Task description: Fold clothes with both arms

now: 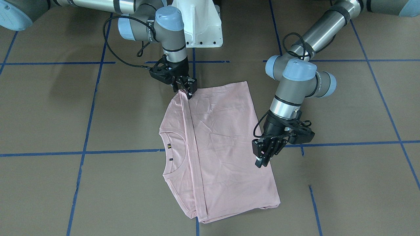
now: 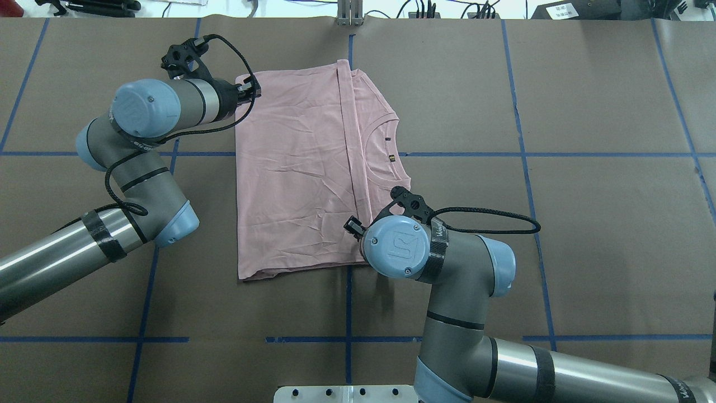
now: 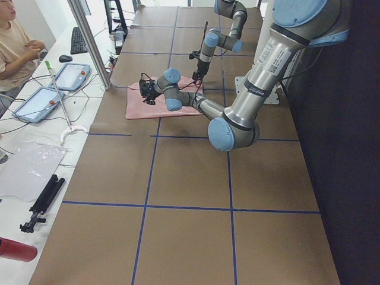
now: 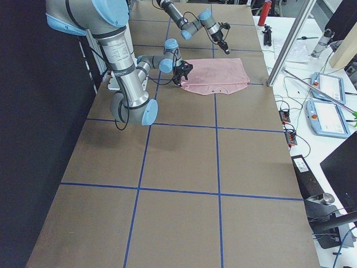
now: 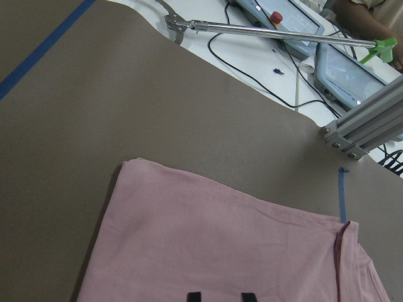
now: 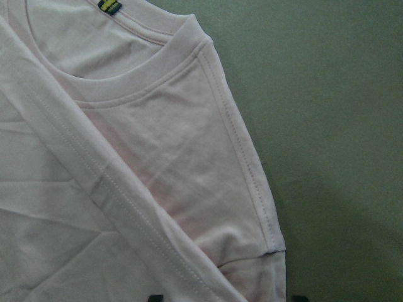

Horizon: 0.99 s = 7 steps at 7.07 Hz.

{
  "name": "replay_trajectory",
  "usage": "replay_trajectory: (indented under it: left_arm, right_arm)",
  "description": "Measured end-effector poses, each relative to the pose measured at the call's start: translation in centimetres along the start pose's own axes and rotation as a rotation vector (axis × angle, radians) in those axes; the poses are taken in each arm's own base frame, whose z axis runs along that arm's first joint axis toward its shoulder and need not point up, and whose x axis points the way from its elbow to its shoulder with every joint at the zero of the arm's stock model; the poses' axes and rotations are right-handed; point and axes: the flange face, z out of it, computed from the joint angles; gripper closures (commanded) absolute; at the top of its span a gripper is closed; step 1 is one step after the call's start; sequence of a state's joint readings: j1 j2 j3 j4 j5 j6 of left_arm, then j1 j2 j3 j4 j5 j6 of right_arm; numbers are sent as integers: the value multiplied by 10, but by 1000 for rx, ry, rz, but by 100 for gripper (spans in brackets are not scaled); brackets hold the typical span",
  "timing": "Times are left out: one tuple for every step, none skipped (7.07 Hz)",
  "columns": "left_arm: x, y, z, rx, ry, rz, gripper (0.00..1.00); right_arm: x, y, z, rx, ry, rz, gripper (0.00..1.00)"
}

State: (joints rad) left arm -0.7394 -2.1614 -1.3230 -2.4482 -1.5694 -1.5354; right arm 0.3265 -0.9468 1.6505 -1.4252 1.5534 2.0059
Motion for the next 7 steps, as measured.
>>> replay_trajectory:
  left_arm:
    - [0, 0, 0, 0, 1, 0, 67]
    - [1, 0, -1, -1, 2, 0, 67]
    - [1, 0, -1, -1, 2, 0, 67]
    - [1, 0, -1, -1, 2, 1, 67]
    - [1, 0, -1, -1, 3, 1, 67]
    - [1, 0, -1, -1, 4, 1, 67]
    - [2, 0, -1, -1, 5, 1, 67]
  right_arm:
    - [1, 0, 2, 2, 4, -2, 30]
    - [2, -1, 4, 2, 8, -2, 33]
    - [3, -1, 5, 2, 11, -2, 44]
    - [3, -1, 5, 2, 14, -3, 62]
    - [3, -1, 5, 1, 16, -3, 100]
    - [4, 0, 5, 0, 17, -2, 100]
    - [4, 0, 5, -2, 16, -2, 100]
